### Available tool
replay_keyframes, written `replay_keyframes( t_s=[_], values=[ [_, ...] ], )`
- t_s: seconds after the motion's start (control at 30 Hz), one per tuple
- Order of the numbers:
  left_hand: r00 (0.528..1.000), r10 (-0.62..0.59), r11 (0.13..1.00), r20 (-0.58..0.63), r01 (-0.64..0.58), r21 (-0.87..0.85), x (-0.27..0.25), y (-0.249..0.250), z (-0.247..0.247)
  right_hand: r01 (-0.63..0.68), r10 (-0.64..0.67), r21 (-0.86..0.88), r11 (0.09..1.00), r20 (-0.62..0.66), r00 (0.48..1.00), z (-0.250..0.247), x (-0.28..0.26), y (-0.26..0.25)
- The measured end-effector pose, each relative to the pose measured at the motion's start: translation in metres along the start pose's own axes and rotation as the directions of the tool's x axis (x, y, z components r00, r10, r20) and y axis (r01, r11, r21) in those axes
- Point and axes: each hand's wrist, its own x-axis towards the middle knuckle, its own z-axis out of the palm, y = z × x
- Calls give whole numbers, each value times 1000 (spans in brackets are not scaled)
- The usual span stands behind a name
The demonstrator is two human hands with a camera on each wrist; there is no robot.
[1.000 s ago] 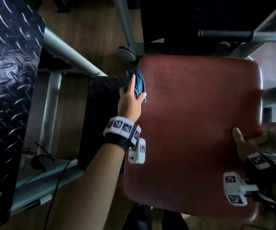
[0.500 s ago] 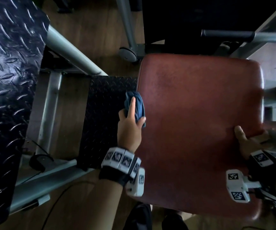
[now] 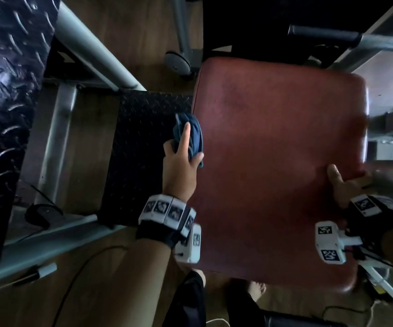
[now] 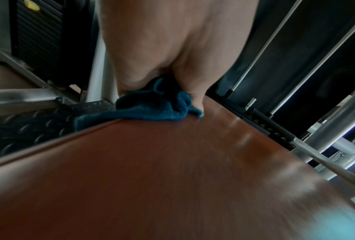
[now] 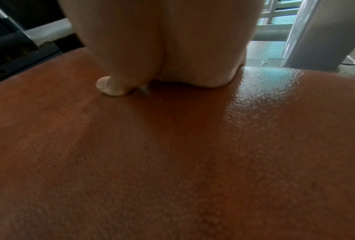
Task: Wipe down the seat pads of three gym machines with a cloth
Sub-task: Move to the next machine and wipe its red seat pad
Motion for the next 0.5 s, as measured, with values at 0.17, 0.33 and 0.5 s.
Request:
replay_keyframes(
  t_s=[0.17, 0.33, 0.5],
  values=[
    [997, -81, 995, 0, 81, 51, -103, -31, -2, 11, -9, -47, 999, 48, 999, -12, -4, -8],
    [983, -181, 982, 1, 181, 59, -81, -26, -4, 30, -21, -83, 996, 108, 994, -17, -3, -7],
    [981, -194, 979, 12, 193, 70, -51, -11, 2, 80, -71, -82, 993, 110, 991, -22, -3, -10]
  ],
)
